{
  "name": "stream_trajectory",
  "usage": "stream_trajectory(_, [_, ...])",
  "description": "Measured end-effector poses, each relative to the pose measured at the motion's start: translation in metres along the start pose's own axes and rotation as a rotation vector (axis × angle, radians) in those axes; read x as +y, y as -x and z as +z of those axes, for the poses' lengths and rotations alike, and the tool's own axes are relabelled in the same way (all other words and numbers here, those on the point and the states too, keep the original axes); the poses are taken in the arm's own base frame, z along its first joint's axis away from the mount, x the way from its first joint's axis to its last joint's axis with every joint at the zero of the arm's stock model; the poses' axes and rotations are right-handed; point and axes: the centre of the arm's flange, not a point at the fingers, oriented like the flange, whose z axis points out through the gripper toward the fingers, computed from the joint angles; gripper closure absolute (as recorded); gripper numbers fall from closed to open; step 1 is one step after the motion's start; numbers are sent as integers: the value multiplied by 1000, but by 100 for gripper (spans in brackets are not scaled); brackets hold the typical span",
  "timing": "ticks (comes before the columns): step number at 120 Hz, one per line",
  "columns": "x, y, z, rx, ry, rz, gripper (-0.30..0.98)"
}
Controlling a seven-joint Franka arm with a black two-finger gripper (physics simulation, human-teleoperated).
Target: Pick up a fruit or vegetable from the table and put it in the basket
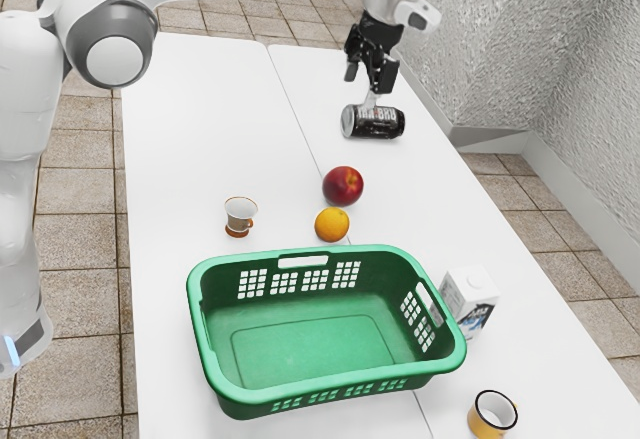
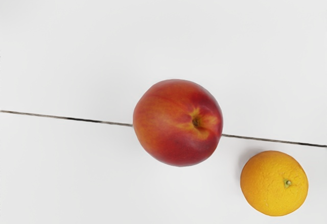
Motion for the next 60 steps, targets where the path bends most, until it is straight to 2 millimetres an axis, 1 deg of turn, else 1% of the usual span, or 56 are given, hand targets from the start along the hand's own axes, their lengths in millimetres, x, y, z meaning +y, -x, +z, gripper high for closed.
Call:
stream_trajectory(16, [-1,-5,-3,42,-1,6,0])
stream_trajectory(25, [-22,-7,-1,54,30,-27,0])
stream_trajectory(32, [-29,-8,0,63,58,-36,0])
stream_trajectory(36, [-27,-8,-2,70,73,-32,0])
stream_trajectory(38, [-21,-8,-3,75,82,-21,0])
stream_trajectory(41, [-5,-8,-8,84,96,11,0])
stream_trajectory(48, [51,-7,-12,91,128,111,0])
stream_trajectory(53, [84,-5,-13,90,136,172,0])
stream_trajectory(56, [99,-4,-13,91,135,198,0])
stream_trajectory(60, [110,-2,-13,90,132,217,0])
